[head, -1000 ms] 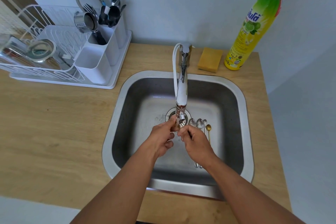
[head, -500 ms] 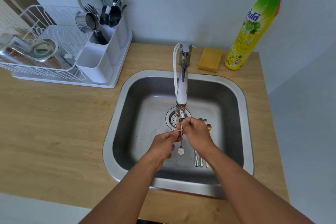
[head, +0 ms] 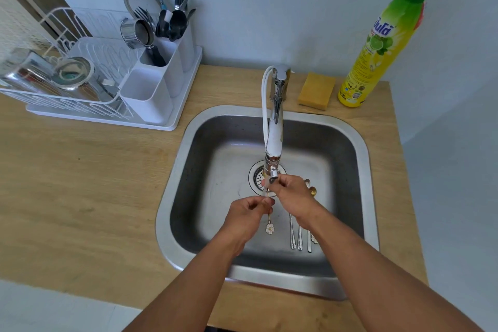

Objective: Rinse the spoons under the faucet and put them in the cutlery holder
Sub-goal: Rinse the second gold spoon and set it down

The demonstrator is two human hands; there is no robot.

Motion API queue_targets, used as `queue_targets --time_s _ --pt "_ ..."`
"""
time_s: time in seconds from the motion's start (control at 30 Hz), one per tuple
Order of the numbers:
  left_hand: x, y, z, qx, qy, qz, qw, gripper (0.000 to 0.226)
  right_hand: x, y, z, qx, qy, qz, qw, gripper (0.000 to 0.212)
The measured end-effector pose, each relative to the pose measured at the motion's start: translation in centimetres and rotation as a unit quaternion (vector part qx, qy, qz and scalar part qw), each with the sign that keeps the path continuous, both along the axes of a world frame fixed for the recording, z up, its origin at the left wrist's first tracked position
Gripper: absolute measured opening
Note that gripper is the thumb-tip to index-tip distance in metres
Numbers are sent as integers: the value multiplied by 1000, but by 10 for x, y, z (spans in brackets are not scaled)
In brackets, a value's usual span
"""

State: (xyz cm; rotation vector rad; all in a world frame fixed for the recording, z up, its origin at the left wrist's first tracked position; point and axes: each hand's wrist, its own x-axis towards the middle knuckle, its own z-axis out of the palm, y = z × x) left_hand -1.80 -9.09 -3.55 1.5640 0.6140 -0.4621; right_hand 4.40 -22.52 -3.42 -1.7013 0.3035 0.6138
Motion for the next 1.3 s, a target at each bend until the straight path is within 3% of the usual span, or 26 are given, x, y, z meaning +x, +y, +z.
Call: queue_targets --time_s 0.23,0.37,0.47,0.8,0.9,1.17,1.3 --pt "14 0 6 47 -33 16 998 22 -5 -1 -1 7 -1 3 1000 16" --pt "14 4 11 72 -43 -13 996 23 13 7 5 -38 -15 -64 997 18" --pt "4 8 10 89 -32 -49 994 21 25 9 10 -15 3 -109 994 13" --pt "15 9 15 114 -40 -54 991 24 -9 17 6 -13 4 -36 999 25" --pt "19 19 14 113 -26 14 993 19 -10 10 9 -38 -2 13 999 25" --pt "48 12 18 -14 21 163 986 5 -11 8 16 -101 -55 97 989 26" --pt "52 17 14 -8 16 218 976 7 -28 -10 11 -184 -78 171 965 26"
